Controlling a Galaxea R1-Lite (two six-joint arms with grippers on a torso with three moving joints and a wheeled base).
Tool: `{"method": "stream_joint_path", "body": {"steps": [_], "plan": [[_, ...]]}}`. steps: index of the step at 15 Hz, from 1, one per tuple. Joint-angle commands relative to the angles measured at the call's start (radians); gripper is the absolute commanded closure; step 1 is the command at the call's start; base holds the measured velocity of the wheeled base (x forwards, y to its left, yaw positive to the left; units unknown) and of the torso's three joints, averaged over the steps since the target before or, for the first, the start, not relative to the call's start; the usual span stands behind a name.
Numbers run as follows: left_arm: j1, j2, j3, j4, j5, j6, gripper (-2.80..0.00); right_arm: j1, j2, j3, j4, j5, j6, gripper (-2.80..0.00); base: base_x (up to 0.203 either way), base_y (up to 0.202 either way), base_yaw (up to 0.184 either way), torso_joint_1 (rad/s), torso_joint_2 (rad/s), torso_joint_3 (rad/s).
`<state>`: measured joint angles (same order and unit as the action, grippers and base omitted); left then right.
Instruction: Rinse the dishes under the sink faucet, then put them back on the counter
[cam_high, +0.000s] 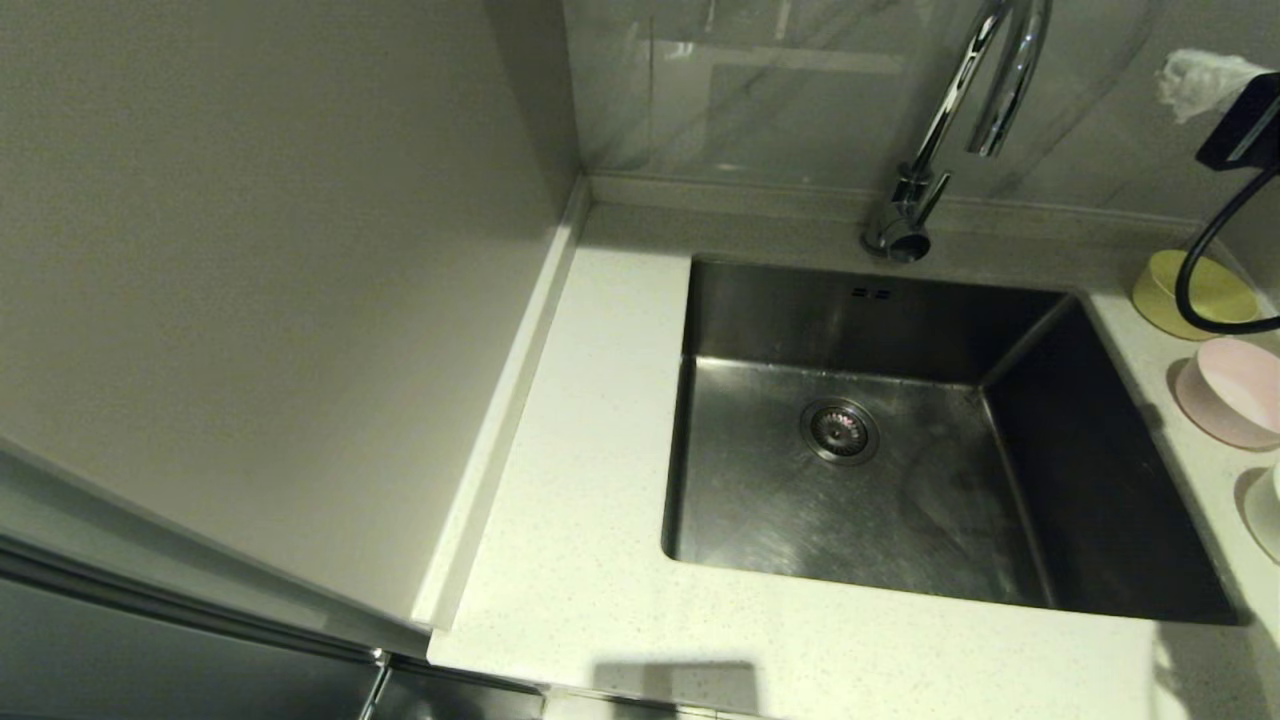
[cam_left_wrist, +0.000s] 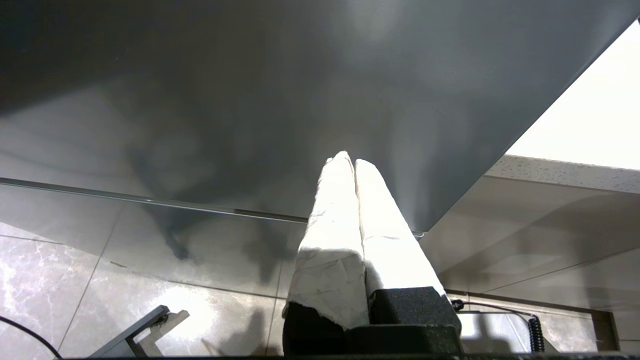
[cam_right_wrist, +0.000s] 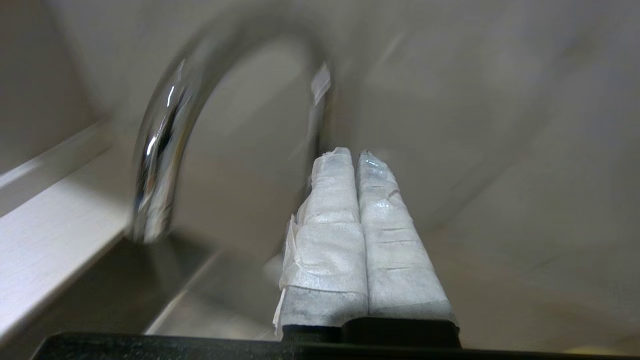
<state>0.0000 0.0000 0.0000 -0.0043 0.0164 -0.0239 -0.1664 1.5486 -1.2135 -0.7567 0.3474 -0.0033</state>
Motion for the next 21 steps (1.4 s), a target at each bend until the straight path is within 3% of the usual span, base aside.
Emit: {"method": "stream_joint_path", "body": {"steps": [1,7,12,14,16,19,21], "plan": [[0.000,-0.002,0.000,0.000,0.001,-0.001,0.00,-0.022,-0.085,0.086,-0.162,-0.029,-0.010,0.00,0.000,0.000,0.000,0.000,0.00,0.000],[0.000,-0.002,0.000,0.000,0.001,-0.001,0.00,-0.059,-0.520,0.520,-0.188,-0.059,0.060,0.00,0.000,0.000,0.000,0.000,0.00,0.000],[0.000,-0.002,0.000,0.000,0.001,-0.001,0.00,-0.067,-0.867,0.728,0.067,-0.071,0.075,0.00,0.000,0.000,0.000,0.000,0.00,0.000],[0.000,-0.002,0.000,0.000,0.001,-0.001,0.00,-0.068,-0.841,0.697,0.101,-0.076,0.070,0.00,0.000,0.000,0.000,0.000,0.00,0.000],[0.000,-0.002,0.000,0.000,0.001,-0.001,0.00,-0.068,-0.684,0.599,0.113,-0.076,0.037,0.00,0.000,0.000,0.000,0.000,0.00,0.000],[0.000,-0.002,0.000,0.000,0.001,-0.001,0.00,-0.052,-0.341,0.256,0.126,-0.081,-0.033,0.00,0.000,0.000,0.000,0.000,0.00,0.000],[0.000,-0.002,0.000,0.000,0.001,-0.001,0.00,-0.025,-0.173,0.021,0.154,-0.124,-0.078,0.00,0.000,0.000,0.000,0.000,0.00,0.000]]}}
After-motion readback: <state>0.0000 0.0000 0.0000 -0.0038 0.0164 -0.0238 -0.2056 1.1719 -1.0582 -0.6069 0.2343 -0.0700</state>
